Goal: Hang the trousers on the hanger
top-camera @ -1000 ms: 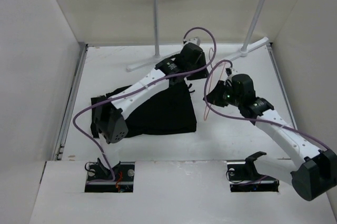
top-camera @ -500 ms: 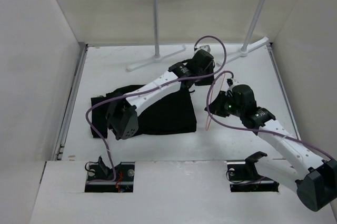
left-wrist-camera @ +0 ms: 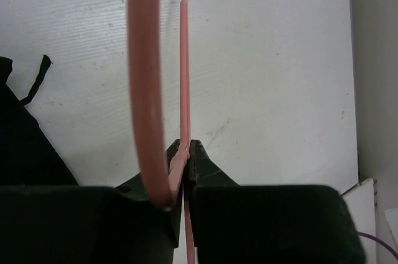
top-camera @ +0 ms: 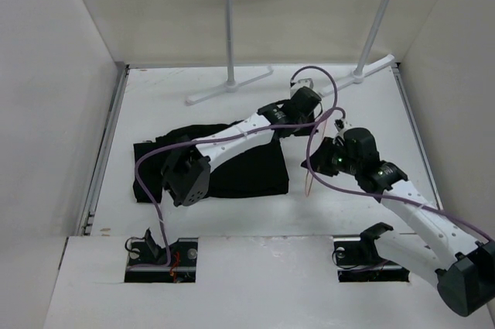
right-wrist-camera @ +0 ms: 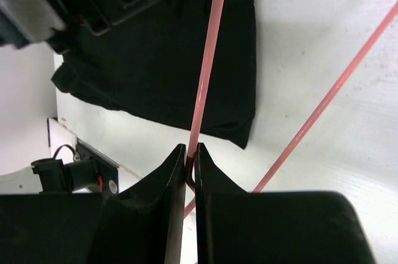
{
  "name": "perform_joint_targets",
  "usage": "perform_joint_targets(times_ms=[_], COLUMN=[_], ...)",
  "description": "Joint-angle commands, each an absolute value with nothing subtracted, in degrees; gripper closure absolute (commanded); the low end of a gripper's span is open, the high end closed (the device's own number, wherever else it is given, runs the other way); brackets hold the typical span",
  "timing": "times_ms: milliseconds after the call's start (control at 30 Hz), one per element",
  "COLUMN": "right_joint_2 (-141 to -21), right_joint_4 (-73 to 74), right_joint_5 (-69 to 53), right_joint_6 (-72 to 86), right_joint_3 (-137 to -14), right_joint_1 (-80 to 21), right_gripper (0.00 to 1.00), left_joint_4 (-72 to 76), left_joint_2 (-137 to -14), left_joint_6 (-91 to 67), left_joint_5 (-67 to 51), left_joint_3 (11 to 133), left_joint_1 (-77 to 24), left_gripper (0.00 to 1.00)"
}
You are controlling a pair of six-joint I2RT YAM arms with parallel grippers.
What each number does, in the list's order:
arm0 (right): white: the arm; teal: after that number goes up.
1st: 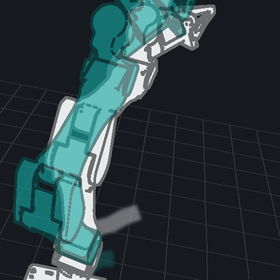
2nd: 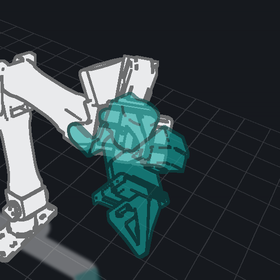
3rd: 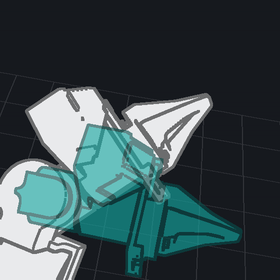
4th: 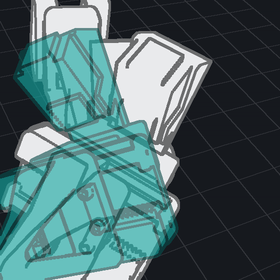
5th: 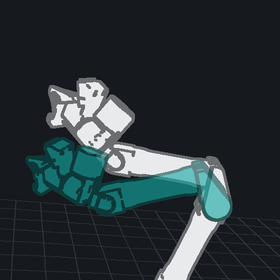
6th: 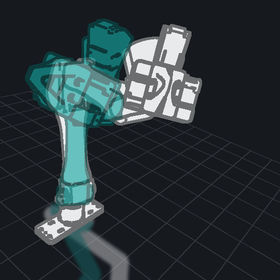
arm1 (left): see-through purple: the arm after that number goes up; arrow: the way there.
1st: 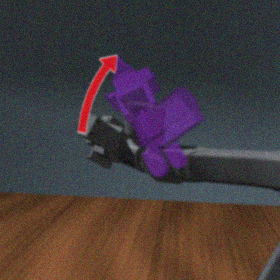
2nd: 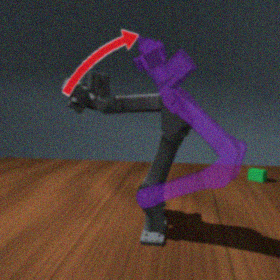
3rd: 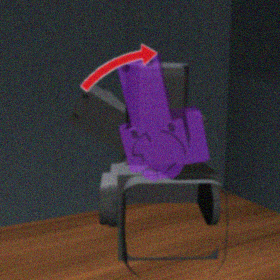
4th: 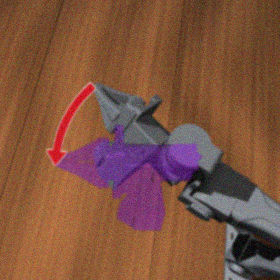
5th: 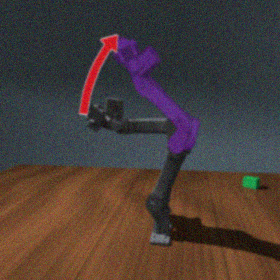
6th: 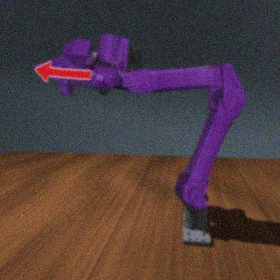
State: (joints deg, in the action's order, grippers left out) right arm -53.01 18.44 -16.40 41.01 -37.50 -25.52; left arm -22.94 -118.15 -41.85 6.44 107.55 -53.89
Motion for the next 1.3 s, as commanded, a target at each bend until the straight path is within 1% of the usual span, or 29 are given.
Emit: perform_joint_targets(times_ms=[0,67,133,167,233,300,333,367,400,433,500,600,733,867,933,1200,1233,1267], right_joint_2=[-50.37,-48.17,-46.50,-45.89,-45.18,-45.96,-47.27,-48.94,-50.87,-53.24,-58.68,-66.51,-77.32,-83.22,-85.77,-94.48,-95.00,-95.18], right_joint_4=[21.70,23.11,24.16,24.69,24.61,23.47,22.60,21.11,19.09,16.72,11.19,3.37,-4.56,-10.88,-13.26,-18.45,-19.15,-19.77], right_joint_5=[-15.39,-14.51,-14.41,-14.33,-13.98,-14.06,-14.32,-14.24,-13.80,-13.62,-13.80,-14.94,-15.56,-16.08,-16.96,-18.10,-18.19,-18.63], right_joint_6=[41.92,41.84,41.75,41.66,41.92,42.10,42.19,42.19,42.19,42.45,42.89,43.33,43.94,46.93,47.72,50.53,51.15,51.85], right_joint_3=[-36.92,-36.65,-36.56,-36.56,-36.30,-35.86,-35.77,-35.77,-35.60,-35.42,-35.51,-37.26,-39.37,-38.68,-38.41,-37.62,-37.36,-37.01], right_joint_1=[-25.18,-25.18,-24.83,-24.31,-23.08,-21.76,-21.32,-21.40,-21.40,-21.40,-21.40,-22.36,-23.86,-24.82,-25.79,-28.52,-28.69,-28.78], right_gripper=[0.81,0.65,0.56,0.54,0.55,0.68,0.77,0.84,0.88,0.90,0.91,0.86,0.73,0.56,0.52,0.51,0.56,0.69], left_joint_4=[-16.72,-13.11,-9.51,-7.93,-4.76,-1.69,-0.28,1.04,2.19,3.07,4.48,5.80,8.08,8.17,8.17,8.52,8.61,8.79], left_joint_2=[-111.46,-108.73,-106.18,-105.21,-103.63,-102.22,-101.61,-100.99,-100.64,-100.37,-100.11,-100.02,-98.79,-98.09,-97.74,-96.94,-96.77,-96.51], left_joint_6=[-44.90,-47.19,-49.73,-50.79,-51.85,-52.38,-52.82,-53.52,-54.13,-54.75,-55.63,-55.90,-57.65,-58.80,-59.24,-59.59,-59.59,-59.59], left_joint_5=[11.59,13.09,14.76,15.64,17.04,18.71,19.59,20.21,20.48,20.65,21.09,21.88,22.67,23.38,23.38,23.29,23.20,23.29], left_joint_3=[100.93,95.39,89.85,87.56,83.87,80.61,78.94,77.45,76.13,74.90,72.70,69.18,64.08,61.00,59.86,56.96,56.52,56.08], left_joint_1=[-54.27,-54.27,-54.36,-54.53,-55.06,-55.59,-55.76,-55.94,-55.94,-55.94,-55.85,-55.85,-55.59,-55.15,-54.89,-54.01,-53.92,-53.75], left_gripper=[1.00,1.00,1.00,1.00,1.00,1.00,1.00,1.00,1.00,1.00,1.00,1.00,1.00,1.00,1.00,0.99,0.99,0.99])
